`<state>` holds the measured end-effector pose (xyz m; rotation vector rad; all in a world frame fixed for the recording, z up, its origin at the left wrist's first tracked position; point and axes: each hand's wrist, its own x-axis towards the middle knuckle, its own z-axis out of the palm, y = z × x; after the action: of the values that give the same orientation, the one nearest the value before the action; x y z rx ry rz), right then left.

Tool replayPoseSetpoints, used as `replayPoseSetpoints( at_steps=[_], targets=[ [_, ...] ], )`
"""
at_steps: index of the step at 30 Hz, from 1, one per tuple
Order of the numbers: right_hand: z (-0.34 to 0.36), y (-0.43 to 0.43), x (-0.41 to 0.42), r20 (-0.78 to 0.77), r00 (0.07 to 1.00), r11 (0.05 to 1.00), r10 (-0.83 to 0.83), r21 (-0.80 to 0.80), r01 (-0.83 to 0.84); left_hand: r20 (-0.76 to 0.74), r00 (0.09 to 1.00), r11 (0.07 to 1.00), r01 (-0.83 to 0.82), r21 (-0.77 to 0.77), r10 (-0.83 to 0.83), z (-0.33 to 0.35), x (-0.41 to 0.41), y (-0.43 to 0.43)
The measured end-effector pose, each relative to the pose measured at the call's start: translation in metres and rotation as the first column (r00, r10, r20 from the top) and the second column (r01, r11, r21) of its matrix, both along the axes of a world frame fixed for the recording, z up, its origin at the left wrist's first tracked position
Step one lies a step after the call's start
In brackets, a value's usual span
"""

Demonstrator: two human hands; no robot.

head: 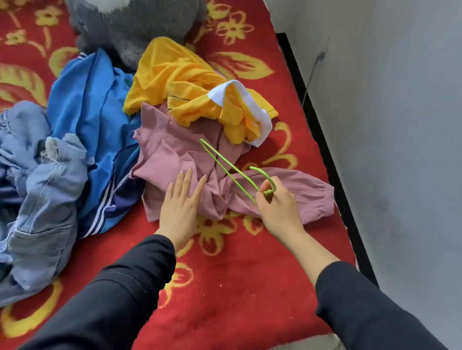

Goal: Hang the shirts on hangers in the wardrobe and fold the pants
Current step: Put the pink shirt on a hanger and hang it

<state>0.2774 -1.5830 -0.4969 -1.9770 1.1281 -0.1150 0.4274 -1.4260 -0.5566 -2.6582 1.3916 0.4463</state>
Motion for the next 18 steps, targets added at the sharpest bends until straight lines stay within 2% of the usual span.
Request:
replayPoseSetpoints(
  at_steps=[3,6,8,10,12,14,18],
  targets=[
    [-0.023,-0.001,-0.005,0.021,0.999,0.999,-0.037,-0.01,0.037,0.021,1.0,0.999,-0.019,0.029,0.018,-0.02,0.016,-0.006],
    [-0.036,0.006,-0.008,0.002,0.999,0.999,-0.04,0.032,0.04,-0.114,0.992,0.999,-0.047,0.022,0.049,-0.031,0.022,-0.004],
    [-0.04,0.013,-0.006,-0.017,0.999,0.995,-0.039,0.087,0.04,-0.317,0.93,0.979,-0.203,-0.029,0.183,-0.026,0.017,0.001],
    [-0.038,0.022,-0.002,-0.024,1.0,0.984,0.003,0.18,0.002,-0.479,0.844,0.948,-0.312,-0.067,0.243,-0.013,0.01,0.005],
    [-0.032,0.032,0.006,-0.001,0.996,0.96,0.093,0.265,-0.089,-0.555,0.804,0.925,-0.35,-0.148,0.216,0.01,0.007,0.006],
    [-0.026,0.043,0.017,0.002,0.988,0.947,0.155,0.285,-0.15,-0.611,0.76,0.9,-0.402,-0.17,0.224,0.036,0.01,0.003],
    [-0.006,0.054,0.04,0.038,0.994,0.978,0.098,0.184,-0.104,-0.713,0.664,0.88,-0.453,-0.145,0.225,0.085,0.016,0.005]
  ],
)
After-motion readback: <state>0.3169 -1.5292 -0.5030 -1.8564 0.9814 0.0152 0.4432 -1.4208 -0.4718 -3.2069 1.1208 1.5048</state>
